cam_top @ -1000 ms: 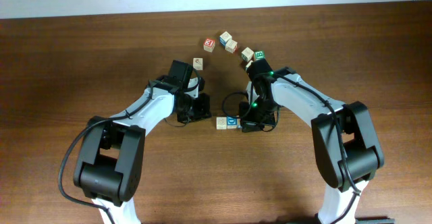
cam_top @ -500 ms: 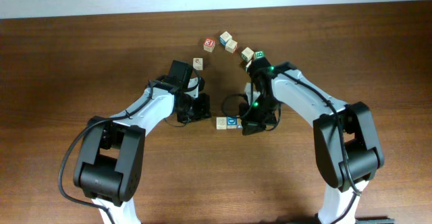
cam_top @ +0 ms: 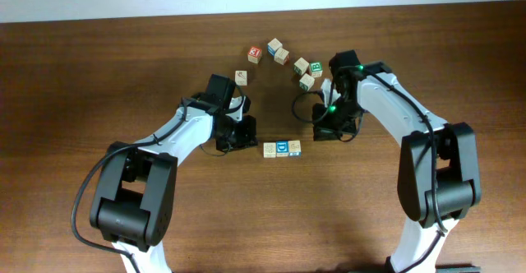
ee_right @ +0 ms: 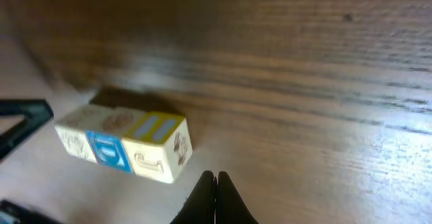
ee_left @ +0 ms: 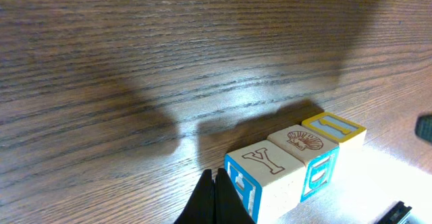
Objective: Rotate 3 blocks
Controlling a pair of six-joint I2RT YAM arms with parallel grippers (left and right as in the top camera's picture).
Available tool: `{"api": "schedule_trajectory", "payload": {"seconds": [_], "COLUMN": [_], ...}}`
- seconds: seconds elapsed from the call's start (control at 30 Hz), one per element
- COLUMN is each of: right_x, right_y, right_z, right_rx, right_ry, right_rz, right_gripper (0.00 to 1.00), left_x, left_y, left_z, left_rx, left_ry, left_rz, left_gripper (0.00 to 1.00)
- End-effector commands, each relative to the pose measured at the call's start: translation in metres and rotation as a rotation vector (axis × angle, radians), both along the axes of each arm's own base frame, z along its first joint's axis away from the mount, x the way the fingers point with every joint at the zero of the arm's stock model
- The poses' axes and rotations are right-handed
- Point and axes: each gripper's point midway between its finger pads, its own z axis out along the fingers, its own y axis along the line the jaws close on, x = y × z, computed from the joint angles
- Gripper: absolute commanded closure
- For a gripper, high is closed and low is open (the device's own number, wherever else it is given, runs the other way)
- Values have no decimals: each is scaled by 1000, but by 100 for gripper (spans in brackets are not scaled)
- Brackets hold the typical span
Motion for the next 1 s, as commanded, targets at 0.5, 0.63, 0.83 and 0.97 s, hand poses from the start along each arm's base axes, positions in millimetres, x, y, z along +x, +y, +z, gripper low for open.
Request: {"api": "schedule_trajectory", "payload": {"seconds": [0.5, 0.63, 0.83, 0.97], "right_x": [-16, -17, -17, -20], "right_y": [13, 13, 18, 24], "right_z": [-25, -26, -25, -25], "right_rx": [-45, -41, -15, -16], "right_ry": [72, 72, 76, 75], "right_rz": [-135, -135, -133, -114], "right_gripper": [96, 96, 96, 96], "left_x": [-14, -14, -13, -12], "left_y": [-12, -13, -22, -22], "left_z": [-4, -3, 3, 3], "left_rx": [-1, -7, -60, -61], "left_ry": [63, 56, 13, 11], "left_rz": [17, 4, -68, -68], "left_gripper": [100, 100, 100, 100]}}
